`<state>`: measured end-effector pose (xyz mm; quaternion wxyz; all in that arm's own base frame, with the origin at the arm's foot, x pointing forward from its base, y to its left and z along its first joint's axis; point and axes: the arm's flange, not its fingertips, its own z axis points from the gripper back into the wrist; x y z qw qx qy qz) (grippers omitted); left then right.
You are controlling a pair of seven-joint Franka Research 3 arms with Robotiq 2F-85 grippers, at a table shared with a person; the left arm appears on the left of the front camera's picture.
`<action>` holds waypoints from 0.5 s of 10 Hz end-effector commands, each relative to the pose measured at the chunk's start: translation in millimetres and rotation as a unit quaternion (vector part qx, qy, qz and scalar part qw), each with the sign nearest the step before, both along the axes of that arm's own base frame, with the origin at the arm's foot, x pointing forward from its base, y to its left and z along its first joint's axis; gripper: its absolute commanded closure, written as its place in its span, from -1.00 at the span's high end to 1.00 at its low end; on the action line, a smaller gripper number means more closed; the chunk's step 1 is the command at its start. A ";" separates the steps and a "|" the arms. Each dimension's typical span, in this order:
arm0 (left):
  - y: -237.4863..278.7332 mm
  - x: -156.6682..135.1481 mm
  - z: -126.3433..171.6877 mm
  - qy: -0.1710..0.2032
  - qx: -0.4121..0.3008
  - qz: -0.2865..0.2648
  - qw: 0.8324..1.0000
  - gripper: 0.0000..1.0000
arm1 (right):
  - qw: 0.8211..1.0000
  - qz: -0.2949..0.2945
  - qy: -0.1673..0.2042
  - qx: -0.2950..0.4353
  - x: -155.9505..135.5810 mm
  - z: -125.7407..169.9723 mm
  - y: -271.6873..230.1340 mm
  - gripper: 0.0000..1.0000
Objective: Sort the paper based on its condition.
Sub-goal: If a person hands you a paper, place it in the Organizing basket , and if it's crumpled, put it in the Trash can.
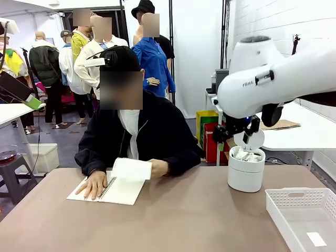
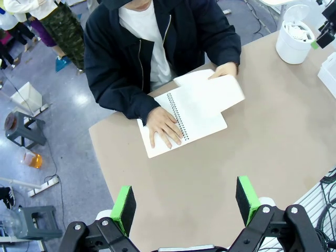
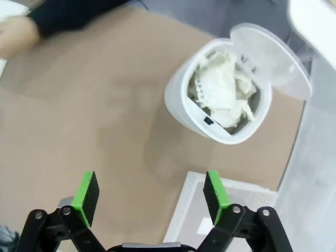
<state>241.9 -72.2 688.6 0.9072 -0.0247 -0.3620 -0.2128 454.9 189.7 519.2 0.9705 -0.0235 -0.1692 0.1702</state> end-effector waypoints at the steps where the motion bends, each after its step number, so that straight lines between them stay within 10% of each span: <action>1: 0.7 0.2 0.1 -0.001 0.003 0.004 1.000 1.00 | 0.995 0.095 -0.018 0.031 -8.3 20.2 -10.1 1.00; 5: 0.7 0.2 0.1 -0.001 0.003 0.004 1.000 1.00 | 0.962 0.229 0.017 0.146 -19.1 81.1 -5.7 1.00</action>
